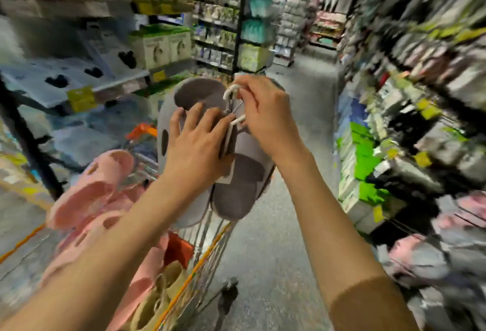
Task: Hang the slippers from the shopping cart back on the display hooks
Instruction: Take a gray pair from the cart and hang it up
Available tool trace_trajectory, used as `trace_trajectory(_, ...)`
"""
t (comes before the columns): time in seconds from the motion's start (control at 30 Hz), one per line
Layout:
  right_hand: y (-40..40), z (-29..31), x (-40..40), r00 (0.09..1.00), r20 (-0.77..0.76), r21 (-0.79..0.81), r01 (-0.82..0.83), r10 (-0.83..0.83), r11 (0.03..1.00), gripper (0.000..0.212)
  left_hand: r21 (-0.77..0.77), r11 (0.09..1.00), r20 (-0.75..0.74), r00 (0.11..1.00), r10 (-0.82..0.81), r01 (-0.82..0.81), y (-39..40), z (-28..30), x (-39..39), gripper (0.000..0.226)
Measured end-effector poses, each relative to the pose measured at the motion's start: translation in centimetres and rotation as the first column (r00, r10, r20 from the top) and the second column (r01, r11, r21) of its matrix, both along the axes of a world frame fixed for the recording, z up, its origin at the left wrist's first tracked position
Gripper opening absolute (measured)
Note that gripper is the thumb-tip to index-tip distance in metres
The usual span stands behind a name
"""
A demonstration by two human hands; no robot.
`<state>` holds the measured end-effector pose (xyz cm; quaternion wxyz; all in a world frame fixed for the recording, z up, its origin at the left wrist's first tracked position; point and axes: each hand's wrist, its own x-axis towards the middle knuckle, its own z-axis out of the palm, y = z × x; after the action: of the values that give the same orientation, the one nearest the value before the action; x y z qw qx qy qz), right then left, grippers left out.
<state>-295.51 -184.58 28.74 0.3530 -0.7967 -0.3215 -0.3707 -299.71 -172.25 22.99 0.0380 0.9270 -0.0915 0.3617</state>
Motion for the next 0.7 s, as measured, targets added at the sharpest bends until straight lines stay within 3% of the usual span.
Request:
trace_trajectory(0.13,-12.3,2.3,1.6,0.967,0.009,0.042,0.254,-0.254,0.966,0.023,0.006,0.964,0.068,0.962,-0.264,0.265,-11.7,2.1,4.7,0.066)
trace_trajectory(0.23,-20.7,3.5,2.3,0.908,0.044,0.07,0.414,-0.418,0.908,0.021,0.003,0.905,0.13,0.897,-0.423,0.426,-19.8,3.1,7.6,0.05)
trace_trajectory(0.33,-28.2,4.6,2.8,0.827,0.078,0.082,0.552,-0.557,0.83,0.019,-0.017,0.814,0.171,0.804,-0.57,0.58,-27.9,4.1,10.4,0.049)
trace_trajectory(0.47,-35.7,5.7,2.8,0.721,0.118,0.085,0.678,-0.683,0.73,0.017,-0.044,0.689,0.158,0.686,-0.71,0.723,-36.5,5.2,13.1,0.05)
trace_trajectory(0.7,-45.7,6.0,4.2,0.584,-0.015,0.174,0.801,-0.812,0.573,0.019,-0.029,0.486,0.172,0.483,-0.859,0.874,-48.3,6.0,16.9,0.051)
